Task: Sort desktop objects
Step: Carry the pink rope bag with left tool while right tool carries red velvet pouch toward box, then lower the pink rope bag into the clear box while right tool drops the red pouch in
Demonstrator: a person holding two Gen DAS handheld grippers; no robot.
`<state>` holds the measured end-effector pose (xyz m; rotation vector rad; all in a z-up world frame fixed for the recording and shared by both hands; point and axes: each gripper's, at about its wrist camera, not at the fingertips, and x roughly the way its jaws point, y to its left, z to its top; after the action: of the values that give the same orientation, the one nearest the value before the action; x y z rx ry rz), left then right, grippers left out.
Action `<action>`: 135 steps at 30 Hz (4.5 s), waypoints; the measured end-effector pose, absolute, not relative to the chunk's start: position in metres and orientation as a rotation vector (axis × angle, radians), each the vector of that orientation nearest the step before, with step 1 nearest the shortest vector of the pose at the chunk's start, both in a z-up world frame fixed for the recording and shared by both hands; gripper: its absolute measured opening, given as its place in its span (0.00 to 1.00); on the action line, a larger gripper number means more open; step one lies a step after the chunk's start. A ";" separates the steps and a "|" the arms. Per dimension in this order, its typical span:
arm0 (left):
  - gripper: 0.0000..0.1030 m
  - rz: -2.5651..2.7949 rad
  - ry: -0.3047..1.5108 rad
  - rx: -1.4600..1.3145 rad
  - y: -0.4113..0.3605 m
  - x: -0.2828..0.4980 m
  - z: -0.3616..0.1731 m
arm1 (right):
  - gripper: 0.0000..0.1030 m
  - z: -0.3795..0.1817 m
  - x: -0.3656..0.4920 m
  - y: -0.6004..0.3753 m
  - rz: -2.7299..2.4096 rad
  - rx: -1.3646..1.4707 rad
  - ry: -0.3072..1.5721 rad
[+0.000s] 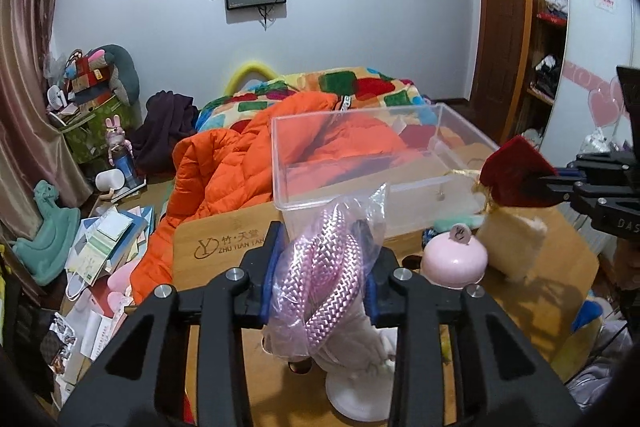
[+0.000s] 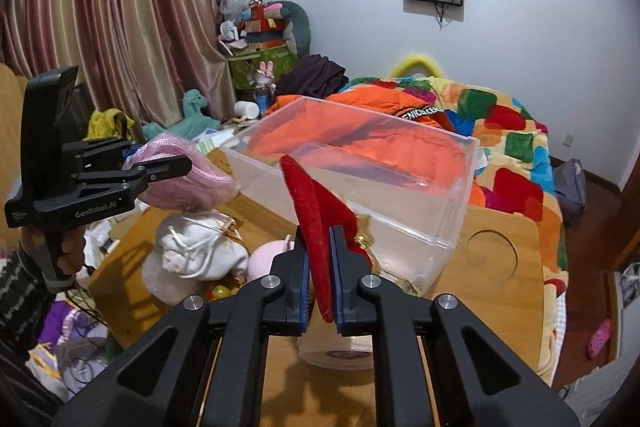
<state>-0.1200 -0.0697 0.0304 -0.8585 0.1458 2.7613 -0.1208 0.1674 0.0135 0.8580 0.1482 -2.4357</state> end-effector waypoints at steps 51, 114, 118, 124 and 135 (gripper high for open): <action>0.30 2.649 -0.074 -0.716 -0.042 -0.112 0.073 | 0.35 -0.028 -0.165 0.195 -2.384 1.180 -0.117; 0.22 2.538 -0.172 -1.004 -0.044 -0.142 0.006 | 0.13 0.018 -0.157 0.182 -2.346 0.950 -0.102; 0.22 2.585 -0.093 -0.932 -0.035 -0.129 0.024 | 0.13 0.023 -0.157 0.183 -2.356 0.925 -0.113; 0.22 2.587 -0.195 -0.816 -0.043 -0.132 0.054 | 0.13 0.037 -0.162 0.189 -2.387 0.872 -0.134; 0.22 2.722 -0.151 -0.704 -0.047 -0.175 0.088 | 0.13 0.027 -0.206 0.191 -2.447 0.924 -0.178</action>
<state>-0.1745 -0.0471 0.0883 -0.7043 -0.1510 2.7222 -0.2063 0.1914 0.0273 0.9236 -0.1780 -2.4468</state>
